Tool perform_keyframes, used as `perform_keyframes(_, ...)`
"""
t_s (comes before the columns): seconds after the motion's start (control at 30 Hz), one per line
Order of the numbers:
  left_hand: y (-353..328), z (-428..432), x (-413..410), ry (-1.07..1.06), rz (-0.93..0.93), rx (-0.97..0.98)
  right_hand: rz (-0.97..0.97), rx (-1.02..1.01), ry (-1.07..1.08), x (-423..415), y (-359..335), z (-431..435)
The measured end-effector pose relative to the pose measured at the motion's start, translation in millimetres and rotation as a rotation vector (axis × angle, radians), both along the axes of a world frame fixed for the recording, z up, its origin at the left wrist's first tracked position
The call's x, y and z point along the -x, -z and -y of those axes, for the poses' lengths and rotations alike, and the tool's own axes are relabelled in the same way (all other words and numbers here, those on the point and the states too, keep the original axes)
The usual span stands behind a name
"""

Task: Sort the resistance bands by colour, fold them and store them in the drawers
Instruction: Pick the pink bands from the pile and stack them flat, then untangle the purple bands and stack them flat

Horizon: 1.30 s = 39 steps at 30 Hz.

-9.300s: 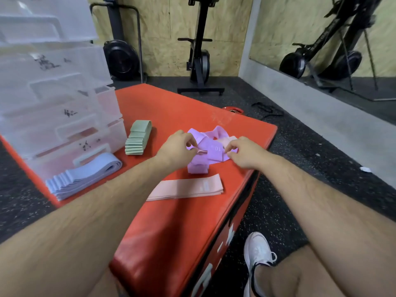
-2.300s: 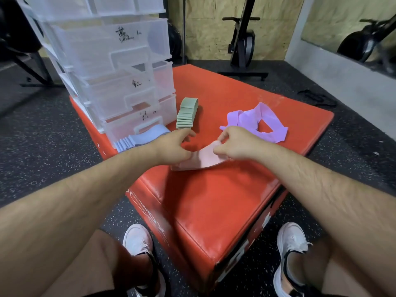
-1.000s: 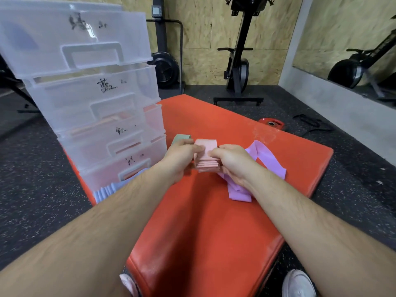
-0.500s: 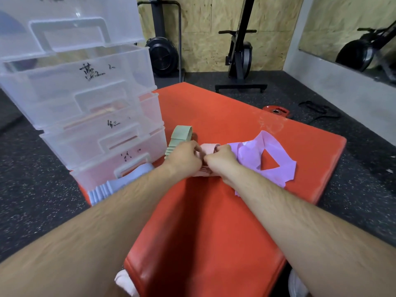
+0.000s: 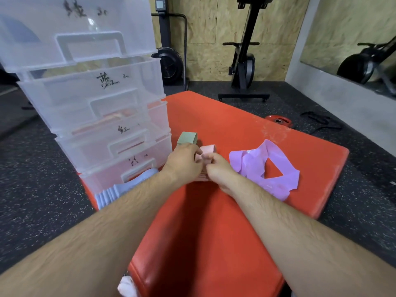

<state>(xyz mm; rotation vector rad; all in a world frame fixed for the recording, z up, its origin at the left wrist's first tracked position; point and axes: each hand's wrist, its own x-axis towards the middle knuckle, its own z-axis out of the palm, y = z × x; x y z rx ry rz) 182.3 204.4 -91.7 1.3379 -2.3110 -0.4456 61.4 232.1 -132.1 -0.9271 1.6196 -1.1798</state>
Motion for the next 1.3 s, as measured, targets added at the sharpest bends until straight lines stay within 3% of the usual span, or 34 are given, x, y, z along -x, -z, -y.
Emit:
perform_keyframes(0.17, 1.2, -2.9, -5.4, 0.045, 0.203, 0.012, -0.078, -0.137, -0.034, 5.1, 14.2, 20.8)
perform_keyframes(0.3, 5.4, -4.3, -8.9, 0.095, 0.386, 0.047, -0.471, -0.228, -0.082, -1.1, -4.7, 4.6)
perform_keyframes(0.4, 6.1, -6.1, -10.0, 0.116, 0.425, 0.079, -0.856, -0.270, -0.169, -4.1, -17.9, -15.1)
perform_keyframes(0.47, 5.2, -7.6, -10.0, 0.132, 0.428, 0.092, -0.967, -0.227, -0.217, -3.7, -18.9, -20.9)
perform_keyframes(0.73, 3.6, -14.4, -4.0, 0.202, 0.400, 0.146, -1.065, -0.068, -0.262, 11.0, -30.8, -46.8)
perform_keyframes(1.03, 5.0, -30.7, 24.5, 0.250, 0.282, 0.149, -1.089, -0.070, -0.294, 40.8, -43.2, -72.8)
perform_keyframes(1.3, 9.1, -58.6, 68.2, 0.370, 0.203, 0.032, -1.109, -0.119, -0.223, 89.8, -57.9, -122.2)
